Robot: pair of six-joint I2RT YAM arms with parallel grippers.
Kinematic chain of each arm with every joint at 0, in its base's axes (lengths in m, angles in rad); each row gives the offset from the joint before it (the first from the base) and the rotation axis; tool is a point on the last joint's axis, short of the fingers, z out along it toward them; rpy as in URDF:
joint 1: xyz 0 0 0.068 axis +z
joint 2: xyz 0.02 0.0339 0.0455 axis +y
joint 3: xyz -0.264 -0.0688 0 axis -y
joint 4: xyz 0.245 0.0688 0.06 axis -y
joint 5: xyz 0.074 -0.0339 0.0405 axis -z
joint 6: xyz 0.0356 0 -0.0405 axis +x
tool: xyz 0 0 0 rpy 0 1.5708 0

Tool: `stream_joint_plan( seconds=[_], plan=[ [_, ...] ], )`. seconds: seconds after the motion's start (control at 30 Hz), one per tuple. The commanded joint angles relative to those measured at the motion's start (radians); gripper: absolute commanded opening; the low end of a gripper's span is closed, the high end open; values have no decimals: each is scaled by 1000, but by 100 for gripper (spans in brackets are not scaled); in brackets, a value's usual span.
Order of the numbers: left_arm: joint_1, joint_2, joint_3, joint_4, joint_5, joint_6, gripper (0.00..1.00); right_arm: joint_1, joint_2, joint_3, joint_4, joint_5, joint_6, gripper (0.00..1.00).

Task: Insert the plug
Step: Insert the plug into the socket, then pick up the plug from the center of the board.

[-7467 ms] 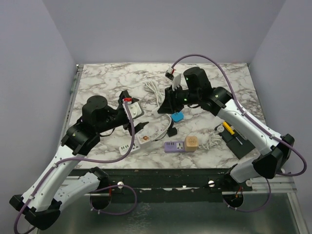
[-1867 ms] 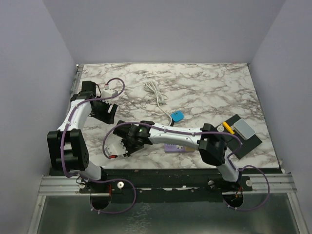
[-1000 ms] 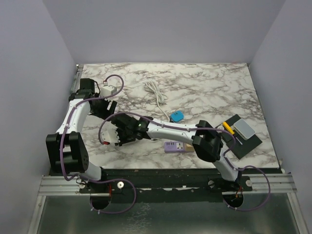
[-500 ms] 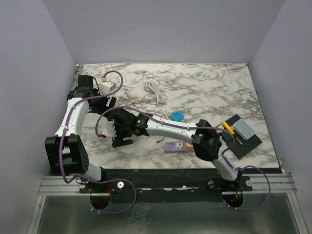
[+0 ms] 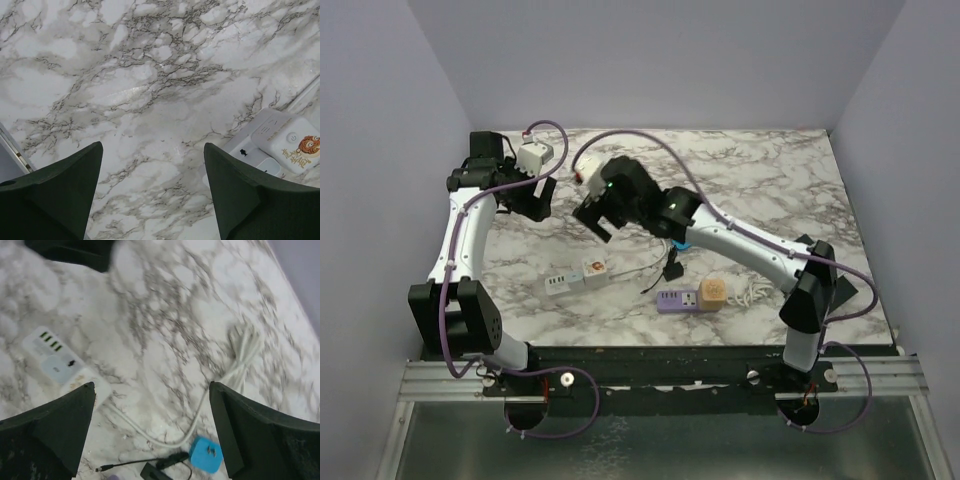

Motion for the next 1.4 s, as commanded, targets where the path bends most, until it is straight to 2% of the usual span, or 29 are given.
stream_joint_plan(
  seconds=[0.0, 0.2, 0.37, 0.8, 1.0, 1.37],
  plan=[
    [-2, 44, 56, -59, 47, 5, 84, -214, -75, -108, -121, 81, 461, 100],
    [-40, 50, 48, -70, 44, 29, 81, -395, -238, -452, -36, 207, 633, 100],
    [-76, 60, 48, -71, 38, 21, 79, -509, -220, -551, -4, 199, 680, 98],
    [-118, 55, 41, -68, 12, 12, 78, -523, -68, -558, 104, 3, 662, 97],
    [-118, 53, 35, -64, 9, 7, 78, -522, -9, -554, 126, -20, 659, 97],
    [-118, 53, 44, -58, 7, -8, 78, -509, 7, -607, 167, -92, 644, 98]
  ],
)
